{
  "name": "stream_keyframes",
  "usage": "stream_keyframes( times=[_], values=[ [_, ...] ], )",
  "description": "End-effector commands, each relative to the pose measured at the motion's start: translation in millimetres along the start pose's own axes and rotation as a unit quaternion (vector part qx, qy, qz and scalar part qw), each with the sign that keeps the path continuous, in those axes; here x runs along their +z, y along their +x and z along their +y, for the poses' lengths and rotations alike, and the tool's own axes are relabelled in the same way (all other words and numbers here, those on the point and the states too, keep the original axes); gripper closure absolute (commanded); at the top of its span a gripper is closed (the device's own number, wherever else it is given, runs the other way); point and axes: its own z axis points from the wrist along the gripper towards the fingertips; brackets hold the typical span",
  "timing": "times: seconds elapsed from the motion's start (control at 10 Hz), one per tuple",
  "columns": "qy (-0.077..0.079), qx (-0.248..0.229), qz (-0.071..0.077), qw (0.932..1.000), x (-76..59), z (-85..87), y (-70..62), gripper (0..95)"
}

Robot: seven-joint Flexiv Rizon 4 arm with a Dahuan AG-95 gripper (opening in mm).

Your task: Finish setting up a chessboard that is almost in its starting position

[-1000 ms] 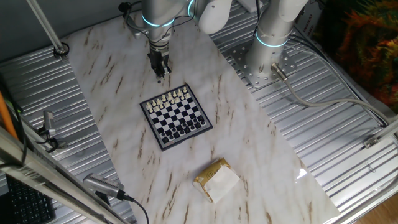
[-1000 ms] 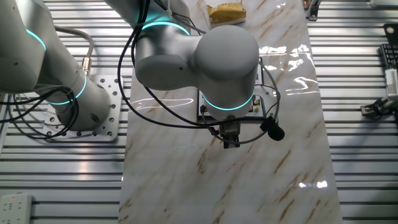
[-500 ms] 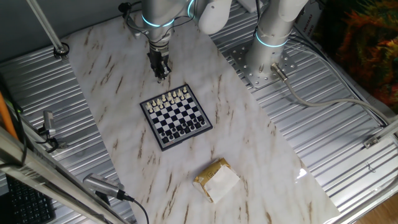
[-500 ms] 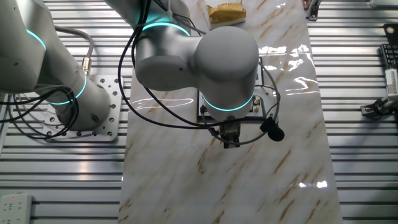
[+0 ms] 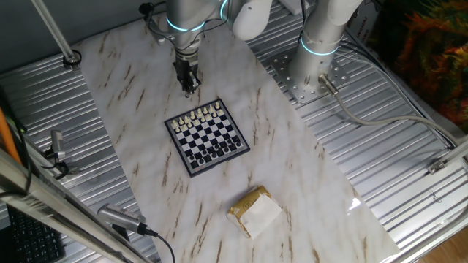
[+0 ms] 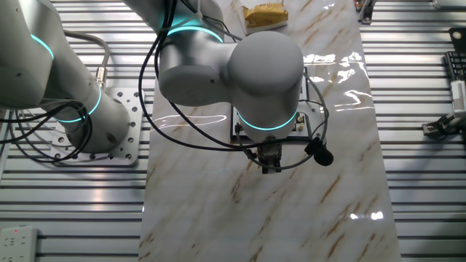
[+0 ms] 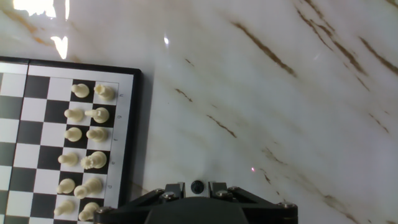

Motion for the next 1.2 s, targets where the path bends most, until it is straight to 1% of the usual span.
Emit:
stream_keyframes(
  times=[0.1,1.2],
  values=[
    [-0.001,0.000,0.000,1.0000,1.6,0.3,0.1,76.0],
    [-0.002,0.001,0.000,1.0000,4.1,0.4,0.2,76.0]
  ],
)
